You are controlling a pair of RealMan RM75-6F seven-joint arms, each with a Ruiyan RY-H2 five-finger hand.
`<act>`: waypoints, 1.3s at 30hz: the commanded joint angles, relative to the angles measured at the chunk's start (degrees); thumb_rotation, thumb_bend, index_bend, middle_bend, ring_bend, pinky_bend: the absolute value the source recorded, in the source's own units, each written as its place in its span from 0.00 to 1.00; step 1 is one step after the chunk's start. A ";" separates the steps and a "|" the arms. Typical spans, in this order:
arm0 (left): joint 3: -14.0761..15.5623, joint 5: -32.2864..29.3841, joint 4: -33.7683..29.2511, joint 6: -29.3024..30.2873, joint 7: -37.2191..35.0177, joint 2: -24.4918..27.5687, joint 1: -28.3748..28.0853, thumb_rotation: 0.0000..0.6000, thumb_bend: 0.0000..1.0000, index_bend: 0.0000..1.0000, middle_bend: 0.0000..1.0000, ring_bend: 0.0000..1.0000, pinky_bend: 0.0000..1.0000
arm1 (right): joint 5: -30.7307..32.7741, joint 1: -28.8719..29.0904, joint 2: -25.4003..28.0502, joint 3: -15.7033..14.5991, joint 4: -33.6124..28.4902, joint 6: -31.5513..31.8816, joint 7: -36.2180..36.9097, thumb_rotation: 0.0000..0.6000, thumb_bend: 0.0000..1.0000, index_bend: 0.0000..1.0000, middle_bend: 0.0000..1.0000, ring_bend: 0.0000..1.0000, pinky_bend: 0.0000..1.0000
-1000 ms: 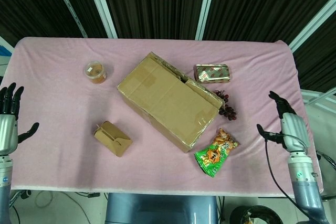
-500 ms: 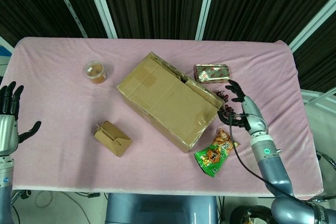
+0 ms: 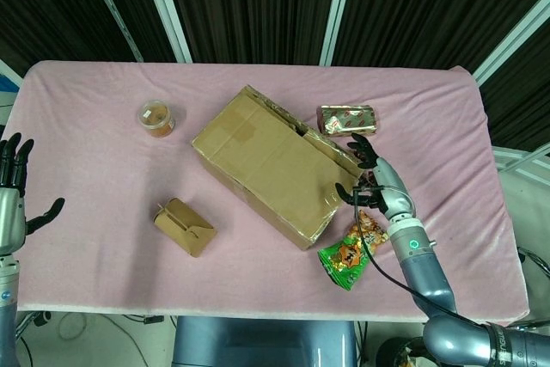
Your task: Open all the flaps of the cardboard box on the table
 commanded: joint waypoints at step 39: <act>-2.83 0.23 0.73 -2.68 -0.20 -0.25 1.67 1.00 0.14 0.00 0.00 0.00 0.00 | 8.07 2.98 0.84 1.38 -3.17 -5.66 7.89 1.00 0.41 0.05 0.12 0.13 0.33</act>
